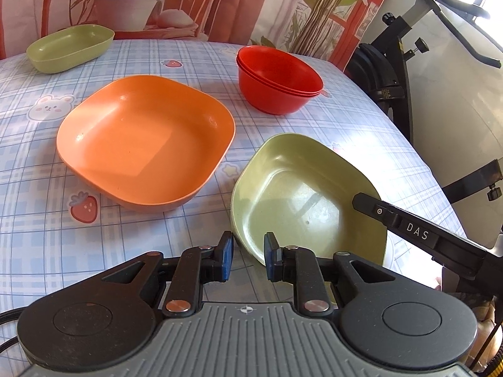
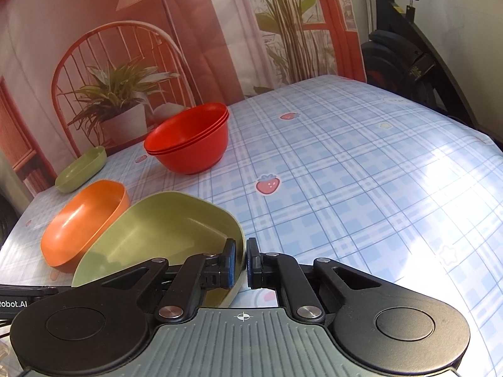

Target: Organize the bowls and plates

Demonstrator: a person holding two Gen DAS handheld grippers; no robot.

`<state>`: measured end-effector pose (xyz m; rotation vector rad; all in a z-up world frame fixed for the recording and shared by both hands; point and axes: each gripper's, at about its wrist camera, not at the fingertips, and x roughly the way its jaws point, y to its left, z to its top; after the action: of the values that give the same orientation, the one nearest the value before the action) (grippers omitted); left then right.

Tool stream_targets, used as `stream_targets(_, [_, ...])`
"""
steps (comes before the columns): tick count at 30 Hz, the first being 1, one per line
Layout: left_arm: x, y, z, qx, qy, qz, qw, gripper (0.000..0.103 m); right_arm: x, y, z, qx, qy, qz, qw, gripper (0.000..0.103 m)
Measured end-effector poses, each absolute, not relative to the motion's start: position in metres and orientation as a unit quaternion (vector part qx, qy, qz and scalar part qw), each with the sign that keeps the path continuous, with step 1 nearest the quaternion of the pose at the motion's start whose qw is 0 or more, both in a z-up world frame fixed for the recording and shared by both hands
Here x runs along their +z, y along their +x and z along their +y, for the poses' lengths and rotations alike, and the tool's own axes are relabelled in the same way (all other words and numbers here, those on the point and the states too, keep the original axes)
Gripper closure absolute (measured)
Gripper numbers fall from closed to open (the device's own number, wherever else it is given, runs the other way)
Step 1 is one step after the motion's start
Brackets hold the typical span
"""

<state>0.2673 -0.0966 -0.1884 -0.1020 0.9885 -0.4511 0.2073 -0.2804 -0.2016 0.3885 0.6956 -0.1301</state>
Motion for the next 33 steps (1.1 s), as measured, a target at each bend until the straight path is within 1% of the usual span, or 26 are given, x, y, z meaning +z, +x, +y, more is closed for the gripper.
stream_targets(8, [-0.177,0.263,-0.094,-0.217,-0.035,0.456,0.863,0.083,-0.192,0.210,-0.275,-0.068,0.181,0.334,0.923,0.097])
stream_targets(16, [-0.151,0.263,-0.071,-0.208,-0.055,0.424,0.880,0.083,-0.166,0.225,-0.260,-0.050,0.183,0.328,0.926,0.097])
stream_targets(21, [-0.130,0.272,-0.048,-0.197,-0.065,0.403,0.891,0.083,-0.147,0.251,-0.245,-0.032,0.198,0.333,0.921,0.097])
stream_targets(25, [-0.109,0.281,-0.028,-0.181,-0.038,0.387,0.903,0.083,-0.132,0.278,-0.223,-0.005,0.204,0.328,0.922,0.097])
stream_targets(30, [-0.087,0.302,0.011,-0.154,-0.077,0.400,0.900,0.083,-0.113,0.308,-0.193,0.025,0.218,0.311,0.925,0.097])
stream_targets(33, [-0.073,0.308,0.024,-0.142,-0.067,0.385,0.909,0.083,-0.104,0.320,-0.176,0.035,0.211,0.302,0.929,0.097])
